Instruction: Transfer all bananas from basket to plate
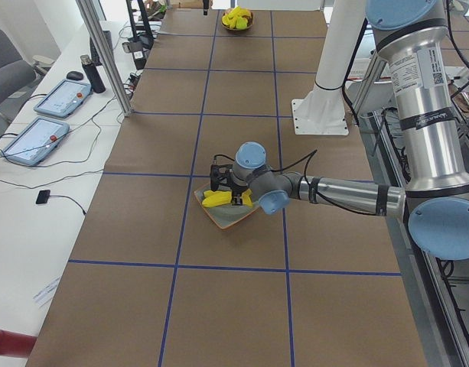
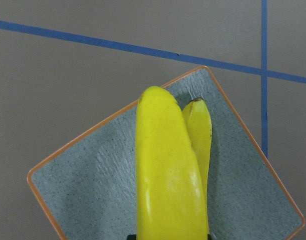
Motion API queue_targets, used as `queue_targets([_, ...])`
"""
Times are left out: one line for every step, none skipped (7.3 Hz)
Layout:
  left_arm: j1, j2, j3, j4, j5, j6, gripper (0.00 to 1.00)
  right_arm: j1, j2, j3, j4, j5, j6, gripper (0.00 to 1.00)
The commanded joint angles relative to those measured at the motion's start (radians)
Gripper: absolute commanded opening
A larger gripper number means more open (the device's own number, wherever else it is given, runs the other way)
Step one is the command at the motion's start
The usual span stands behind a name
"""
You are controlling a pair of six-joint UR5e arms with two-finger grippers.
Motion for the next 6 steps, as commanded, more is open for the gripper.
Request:
queue_targets([0.000, 0.001, 0.002, 0.000, 0.011, 0.018, 0.77, 0.000, 0.000, 0.000, 0.000, 0.000, 0.000, 1.00])
queue_targets([0.000, 0.001, 0.002, 0.000, 0.011, 0.020, 0.78, 0.000, 0.002, 0.000, 0.000, 0.000, 0.000, 1.00])
queue_targets([-0.001, -0.001, -0.003, -0.005, 0.011, 0.020, 0.99, 0.000, 0.000, 0.000, 0.000, 0.000, 0.000, 1.00])
queue_targets([-0.006, -0.007, -0.020, -0.005, 0.009, 0.020, 1.00, 0.000, -0.001, 0.000, 0.000, 0.000, -0.003, 1.00])
queue_targets([-0.009, -0.015, -0.044, 0.000, -0.003, 0.018, 1.00, 0.002, -0.006, 0.001, 0.000, 0.002, -0.010, 1.00])
queue_targets([-0.014, -0.018, -0.063, 0.005, -0.006, 0.018, 1.00, 0.011, -0.020, 0.001, 0.008, 0.002, -0.035, 1.00])
